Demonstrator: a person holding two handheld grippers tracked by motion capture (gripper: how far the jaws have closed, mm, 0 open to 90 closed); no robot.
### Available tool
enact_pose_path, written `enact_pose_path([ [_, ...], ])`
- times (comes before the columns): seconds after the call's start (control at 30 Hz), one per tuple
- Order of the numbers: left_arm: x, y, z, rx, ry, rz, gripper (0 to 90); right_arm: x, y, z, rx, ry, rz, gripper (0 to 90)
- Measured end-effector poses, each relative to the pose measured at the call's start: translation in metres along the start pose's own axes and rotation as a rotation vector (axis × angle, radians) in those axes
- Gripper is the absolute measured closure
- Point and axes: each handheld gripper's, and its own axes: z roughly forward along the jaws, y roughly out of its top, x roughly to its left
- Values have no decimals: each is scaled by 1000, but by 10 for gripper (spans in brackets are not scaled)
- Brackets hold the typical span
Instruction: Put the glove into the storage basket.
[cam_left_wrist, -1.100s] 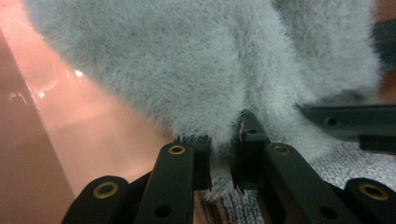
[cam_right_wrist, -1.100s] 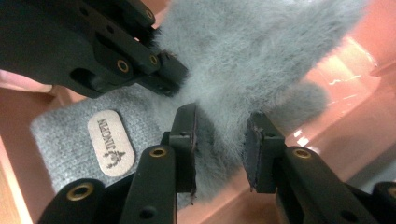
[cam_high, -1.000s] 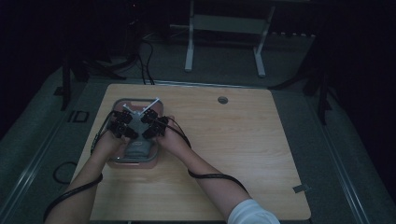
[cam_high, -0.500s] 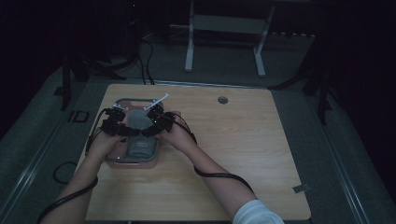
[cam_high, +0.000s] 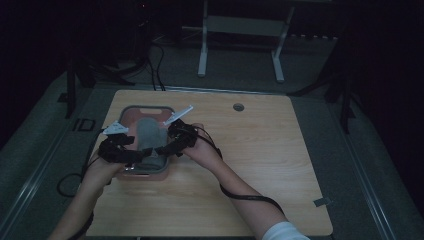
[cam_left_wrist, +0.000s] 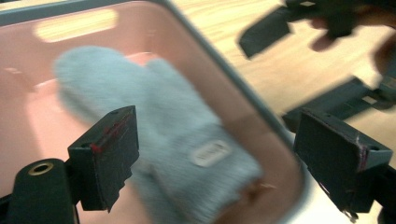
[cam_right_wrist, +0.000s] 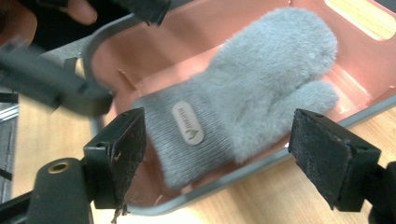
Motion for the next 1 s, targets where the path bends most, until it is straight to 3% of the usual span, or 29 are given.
enact_pose_path([
  [0.03, 0, 0, 0, 0, 0, 0, 148, 2, -1, -3, -1, 0, -5, 192],
  [0.17, -23, -9, -10, -38, -50, 36, 148, 9, -8, -11, -4, -6, -38, 192],
  [0.27, -31, -13, -13, -42, -55, 57, 148, 12, -13, -15, -7, -6, -46, 192],
  [0.4, -49, -24, -15, -52, -97, 91, 148, 19, -27, -22, -10, -15, -60, 191],
  [0.67, -66, -41, -15, -90, -143, 100, 148, 21, -45, -28, -10, -21, -62, 188],
  [0.87, -72, -58, -4, -59, -163, 120, 148, 24, -63, -28, 1, -32, -64, 184],
  [1.0, -75, -68, 8, -32, -180, 118, 147, 25, -81, -18, 34, -23, -65, 183],
])
